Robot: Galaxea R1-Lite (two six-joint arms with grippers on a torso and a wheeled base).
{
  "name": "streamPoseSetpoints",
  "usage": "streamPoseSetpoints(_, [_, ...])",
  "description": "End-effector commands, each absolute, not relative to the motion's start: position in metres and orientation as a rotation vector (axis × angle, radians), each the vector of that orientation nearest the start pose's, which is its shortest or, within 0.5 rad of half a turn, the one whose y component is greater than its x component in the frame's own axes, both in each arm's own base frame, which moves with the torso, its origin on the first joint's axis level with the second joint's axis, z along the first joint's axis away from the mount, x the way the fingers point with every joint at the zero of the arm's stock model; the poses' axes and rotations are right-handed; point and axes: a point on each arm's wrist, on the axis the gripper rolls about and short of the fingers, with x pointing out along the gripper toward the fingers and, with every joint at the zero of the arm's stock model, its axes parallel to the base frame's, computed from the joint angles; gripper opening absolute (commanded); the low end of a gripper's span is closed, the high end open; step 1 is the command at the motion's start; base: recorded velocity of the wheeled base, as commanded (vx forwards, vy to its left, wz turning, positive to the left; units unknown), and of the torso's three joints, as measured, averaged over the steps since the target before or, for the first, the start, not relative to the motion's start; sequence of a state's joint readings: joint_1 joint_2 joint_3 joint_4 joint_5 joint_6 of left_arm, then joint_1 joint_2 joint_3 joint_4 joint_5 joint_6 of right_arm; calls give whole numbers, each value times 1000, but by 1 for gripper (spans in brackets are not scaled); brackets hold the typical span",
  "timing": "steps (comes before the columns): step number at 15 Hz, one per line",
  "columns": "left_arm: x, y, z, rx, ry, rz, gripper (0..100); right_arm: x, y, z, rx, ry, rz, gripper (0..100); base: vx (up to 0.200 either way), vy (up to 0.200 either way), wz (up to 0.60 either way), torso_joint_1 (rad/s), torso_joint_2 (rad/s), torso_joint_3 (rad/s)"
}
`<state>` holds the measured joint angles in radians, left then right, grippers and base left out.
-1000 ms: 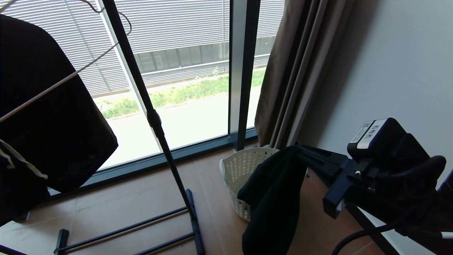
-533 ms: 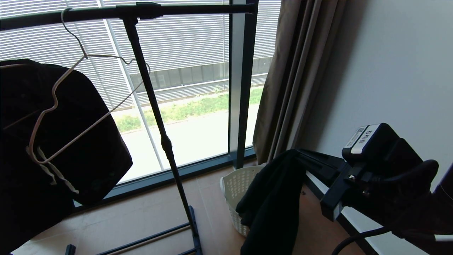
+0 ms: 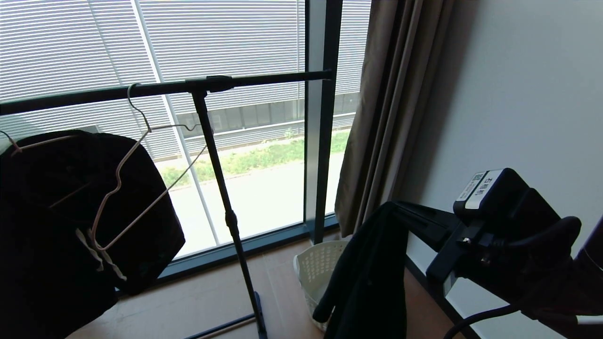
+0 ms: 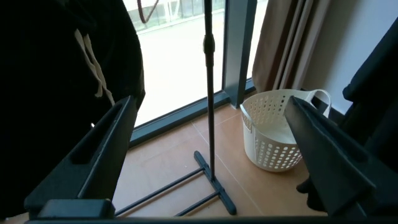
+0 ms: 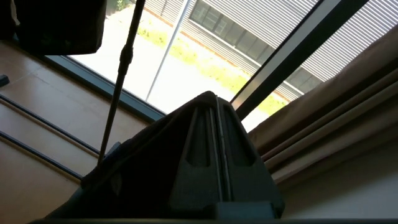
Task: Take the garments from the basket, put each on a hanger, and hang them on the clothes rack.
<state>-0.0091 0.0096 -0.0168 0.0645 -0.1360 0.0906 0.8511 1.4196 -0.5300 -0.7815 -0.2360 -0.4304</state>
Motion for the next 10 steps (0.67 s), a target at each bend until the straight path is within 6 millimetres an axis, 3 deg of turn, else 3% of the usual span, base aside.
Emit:
streamPoseSetpoints(1, [-24, -3, 74, 87, 53, -145, 100, 151, 165, 197, -476, -39, 630, 0, 0, 0, 0, 237, -583, -349])
streamPoseSetpoints(5, [-24, -3, 74, 91, 53, -148, 100, 150, 164, 197, -475, -44, 629, 0, 0, 0, 0, 198, -487, -220])
streamPoseSetpoints(10, [-24, -3, 74, 93, 51, -147, 100, 151, 165, 196, -477, -38, 630, 0, 0, 0, 0, 19, -26, 24])
